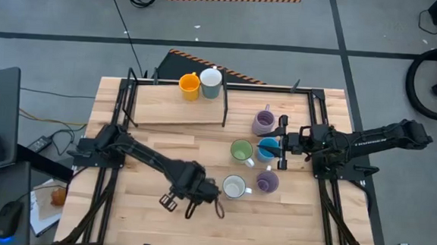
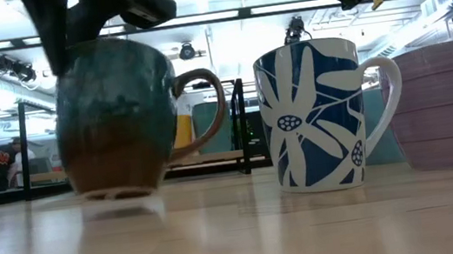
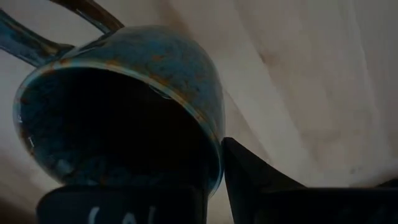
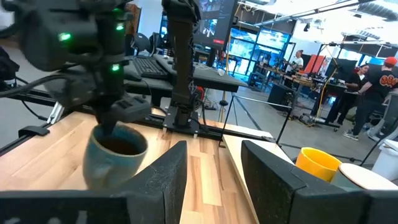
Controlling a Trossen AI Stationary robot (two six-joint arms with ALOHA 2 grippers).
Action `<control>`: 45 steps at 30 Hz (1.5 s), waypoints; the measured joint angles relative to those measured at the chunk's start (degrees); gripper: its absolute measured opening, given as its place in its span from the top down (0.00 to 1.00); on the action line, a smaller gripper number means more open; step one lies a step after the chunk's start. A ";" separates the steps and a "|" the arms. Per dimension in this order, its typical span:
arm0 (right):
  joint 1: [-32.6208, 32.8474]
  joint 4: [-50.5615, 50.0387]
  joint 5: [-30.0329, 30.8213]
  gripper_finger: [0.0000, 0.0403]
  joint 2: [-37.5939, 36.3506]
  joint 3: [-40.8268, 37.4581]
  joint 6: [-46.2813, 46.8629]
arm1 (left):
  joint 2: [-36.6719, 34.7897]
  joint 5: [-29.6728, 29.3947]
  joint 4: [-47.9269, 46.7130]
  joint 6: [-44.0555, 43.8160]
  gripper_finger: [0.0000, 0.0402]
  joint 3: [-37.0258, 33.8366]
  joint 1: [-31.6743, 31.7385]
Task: Place coffee mugs
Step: Put the dark blue patterned mug on the shelf
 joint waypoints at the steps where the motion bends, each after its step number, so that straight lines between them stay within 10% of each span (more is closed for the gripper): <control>1: 0.00 -0.04 0.00 0.61 0.00 0.00 0.08 | -0.39 0.30 0.21 -2.10 0.91 0.00 0.66; 24: 0.00 -0.48 -0.02 0.61 -0.02 0.00 0.41 | -1.27 2.43 -7.32 -37.04 0.91 0.09 7.24; 45: 0.07 -0.69 -0.08 0.61 -0.02 0.00 0.67 | -16.57 -4.85 -8.13 -43.09 0.91 -8.73 25.10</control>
